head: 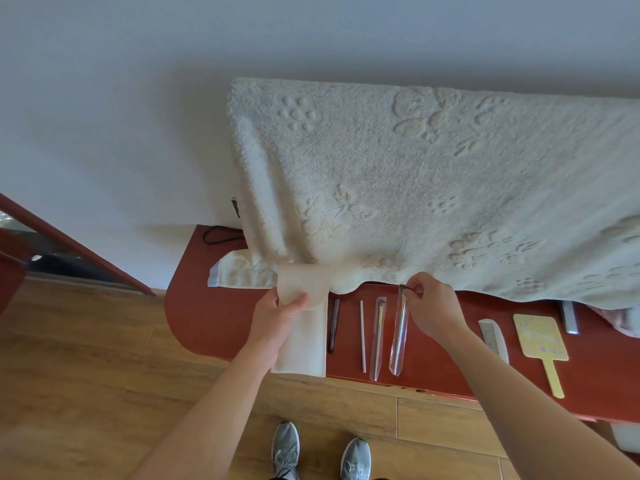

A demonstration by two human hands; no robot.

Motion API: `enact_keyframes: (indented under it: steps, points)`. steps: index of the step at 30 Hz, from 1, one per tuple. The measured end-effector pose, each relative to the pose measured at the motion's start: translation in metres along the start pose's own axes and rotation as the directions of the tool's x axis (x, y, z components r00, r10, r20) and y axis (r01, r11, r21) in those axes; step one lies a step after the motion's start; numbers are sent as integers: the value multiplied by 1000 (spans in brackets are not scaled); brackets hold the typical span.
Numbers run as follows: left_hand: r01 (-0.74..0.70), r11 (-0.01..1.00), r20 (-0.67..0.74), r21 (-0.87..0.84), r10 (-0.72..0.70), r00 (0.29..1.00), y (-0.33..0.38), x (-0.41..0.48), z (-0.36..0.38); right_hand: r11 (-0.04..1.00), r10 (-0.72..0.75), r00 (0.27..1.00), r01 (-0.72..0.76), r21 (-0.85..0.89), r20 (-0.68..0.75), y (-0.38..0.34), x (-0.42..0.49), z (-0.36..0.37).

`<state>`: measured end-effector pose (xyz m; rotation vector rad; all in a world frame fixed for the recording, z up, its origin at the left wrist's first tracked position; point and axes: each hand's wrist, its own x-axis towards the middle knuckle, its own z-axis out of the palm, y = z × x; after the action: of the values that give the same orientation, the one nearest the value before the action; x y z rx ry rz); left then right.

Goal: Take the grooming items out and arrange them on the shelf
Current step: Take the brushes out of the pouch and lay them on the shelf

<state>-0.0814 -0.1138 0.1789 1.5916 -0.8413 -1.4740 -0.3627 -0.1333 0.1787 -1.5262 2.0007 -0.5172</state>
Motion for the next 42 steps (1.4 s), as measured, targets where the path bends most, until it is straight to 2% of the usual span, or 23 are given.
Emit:
enact_keyframes:
  steps: [7, 15, 21, 30, 38, 42]
  points:
    - [28, 999, -27, -30, -29, 999, -7, 9, -4, 1000, 20, 1000, -20, -22, 16, 11, 6, 8]
    - [130, 990, -192, 45, -119, 974, -34, 31, -17, 997, 79, 993, -77, -26, 82, 30, 12, 30]
    - [142, 981, -258, 131, -105, 961, -57, 44, -24, 994, 109, 986, -105, -37, 123, 49, 21, 52]
    - [169, 967, -296, 190, -108, 949, -73, 69, -16, 990, 133, 987, -129, -54, 85, 69, 34, 71]
    - [172, 911, -335, 375, -40, 941, -82, 77, -8, 990, 70, 997, -68, -126, 11, 79, 40, 79]
    - [223, 889, -369, 399, -67, 927, -81, 81, -7, 991, 60, 998, -61, -123, -8, 81, 40, 82]
